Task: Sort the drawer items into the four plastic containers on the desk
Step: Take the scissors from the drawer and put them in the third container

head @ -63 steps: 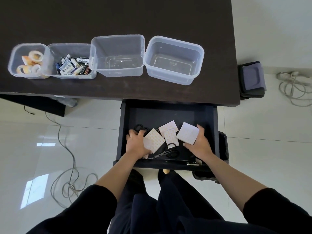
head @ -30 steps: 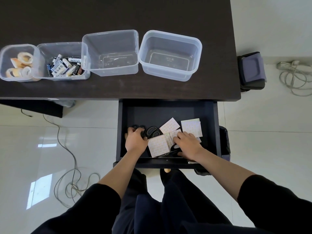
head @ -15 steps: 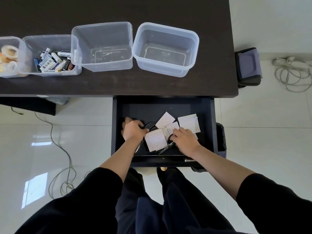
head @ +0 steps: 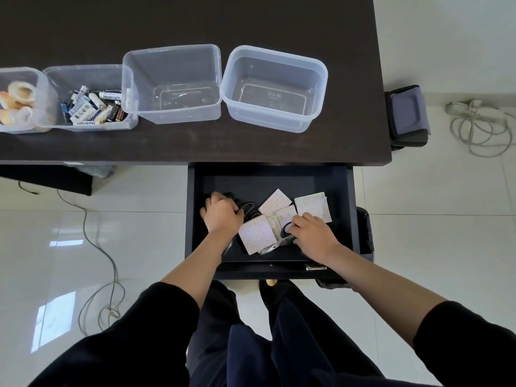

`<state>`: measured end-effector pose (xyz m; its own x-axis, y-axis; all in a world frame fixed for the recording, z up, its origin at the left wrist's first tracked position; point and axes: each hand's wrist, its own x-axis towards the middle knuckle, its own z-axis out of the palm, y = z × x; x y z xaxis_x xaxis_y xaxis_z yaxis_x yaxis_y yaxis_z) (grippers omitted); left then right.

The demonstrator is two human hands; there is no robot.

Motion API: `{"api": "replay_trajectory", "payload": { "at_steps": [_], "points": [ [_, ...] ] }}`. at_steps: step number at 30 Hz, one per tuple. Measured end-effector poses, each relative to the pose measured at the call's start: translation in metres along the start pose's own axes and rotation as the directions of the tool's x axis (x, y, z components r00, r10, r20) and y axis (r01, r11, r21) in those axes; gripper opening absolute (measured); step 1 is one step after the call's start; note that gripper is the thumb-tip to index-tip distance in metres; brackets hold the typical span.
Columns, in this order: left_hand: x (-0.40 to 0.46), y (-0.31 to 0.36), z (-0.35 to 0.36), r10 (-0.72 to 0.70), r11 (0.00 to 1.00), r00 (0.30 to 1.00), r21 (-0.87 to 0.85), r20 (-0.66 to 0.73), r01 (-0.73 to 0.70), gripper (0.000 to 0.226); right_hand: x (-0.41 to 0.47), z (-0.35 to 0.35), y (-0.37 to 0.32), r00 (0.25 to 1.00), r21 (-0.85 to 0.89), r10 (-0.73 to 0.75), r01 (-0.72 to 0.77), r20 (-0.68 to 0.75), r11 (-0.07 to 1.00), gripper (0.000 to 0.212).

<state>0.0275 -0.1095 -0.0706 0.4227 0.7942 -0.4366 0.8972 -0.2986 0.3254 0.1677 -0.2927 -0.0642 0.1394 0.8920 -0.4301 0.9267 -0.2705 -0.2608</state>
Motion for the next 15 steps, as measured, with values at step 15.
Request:
{"api": "replay_trajectory", "payload": {
  "at_steps": [15],
  "points": [
    [-0.008, -0.008, -0.021, 0.119, 0.979, 0.99, -0.173, 0.074, -0.105, 0.013, 0.001, -0.029, 0.005, 0.985, 0.094, 0.025, -0.009, -0.169, 0.996, 0.029]
  ]
}}
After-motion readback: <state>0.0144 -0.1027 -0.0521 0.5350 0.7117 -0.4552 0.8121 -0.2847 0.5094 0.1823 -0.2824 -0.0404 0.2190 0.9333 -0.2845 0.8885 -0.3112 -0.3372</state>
